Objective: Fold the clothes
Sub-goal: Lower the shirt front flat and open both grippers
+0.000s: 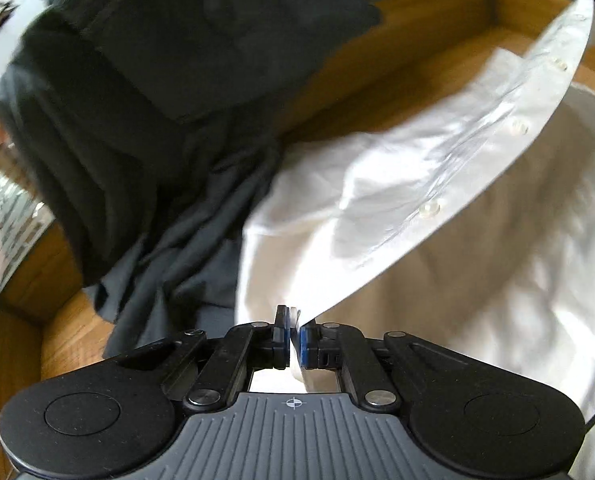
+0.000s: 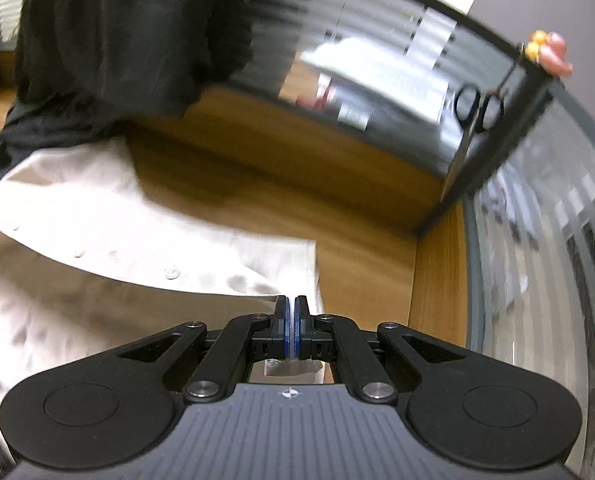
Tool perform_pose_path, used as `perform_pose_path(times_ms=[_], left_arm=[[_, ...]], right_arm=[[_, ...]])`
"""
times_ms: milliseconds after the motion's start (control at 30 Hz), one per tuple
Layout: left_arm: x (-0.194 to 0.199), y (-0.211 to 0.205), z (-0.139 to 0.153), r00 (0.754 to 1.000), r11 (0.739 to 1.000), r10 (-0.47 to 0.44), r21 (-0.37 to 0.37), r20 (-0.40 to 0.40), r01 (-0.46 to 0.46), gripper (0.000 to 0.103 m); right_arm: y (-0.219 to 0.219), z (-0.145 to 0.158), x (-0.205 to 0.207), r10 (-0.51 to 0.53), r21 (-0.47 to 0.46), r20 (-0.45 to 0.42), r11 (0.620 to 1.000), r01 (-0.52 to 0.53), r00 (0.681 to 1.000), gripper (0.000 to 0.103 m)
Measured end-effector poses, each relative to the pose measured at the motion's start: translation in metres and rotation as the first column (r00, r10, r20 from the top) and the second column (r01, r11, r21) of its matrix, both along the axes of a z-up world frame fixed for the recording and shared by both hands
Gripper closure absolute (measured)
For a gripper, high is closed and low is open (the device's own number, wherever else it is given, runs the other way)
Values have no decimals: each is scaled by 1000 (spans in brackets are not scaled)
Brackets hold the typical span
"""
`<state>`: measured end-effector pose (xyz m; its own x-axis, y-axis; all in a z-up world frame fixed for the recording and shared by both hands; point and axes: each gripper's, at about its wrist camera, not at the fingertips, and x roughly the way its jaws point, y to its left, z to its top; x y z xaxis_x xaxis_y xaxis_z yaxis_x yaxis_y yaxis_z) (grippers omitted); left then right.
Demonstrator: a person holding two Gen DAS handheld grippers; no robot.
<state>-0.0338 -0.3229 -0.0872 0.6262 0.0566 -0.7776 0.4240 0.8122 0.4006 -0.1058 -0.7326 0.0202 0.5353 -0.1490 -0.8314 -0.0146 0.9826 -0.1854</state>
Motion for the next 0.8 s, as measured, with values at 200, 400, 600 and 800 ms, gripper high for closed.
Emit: perform_pose_path(times_ms=[200, 400, 600, 800], left_arm=[[-31, -12, -21, 993, 999, -51, 6, -104, 52, 96], [-45, -15, -44, 975, 998, -61, -6, -212, 61, 89], [-48, -2, -38, 977, 997, -51, -73, -207, 37, 60], [-25, 19, -19, 983, 987, 61, -136, -171, -85, 57]], right_arm=[[14, -27, -48, 3, 34, -129, 999, 1, 992, 101], [24, -70, -84, -20, 95, -234, 994, 43, 972, 101], [25, -98, -92, -19, 131, -295, 990, 60, 955, 85], [1, -80, -77, -79, 217, -229, 968, 130, 970, 77]])
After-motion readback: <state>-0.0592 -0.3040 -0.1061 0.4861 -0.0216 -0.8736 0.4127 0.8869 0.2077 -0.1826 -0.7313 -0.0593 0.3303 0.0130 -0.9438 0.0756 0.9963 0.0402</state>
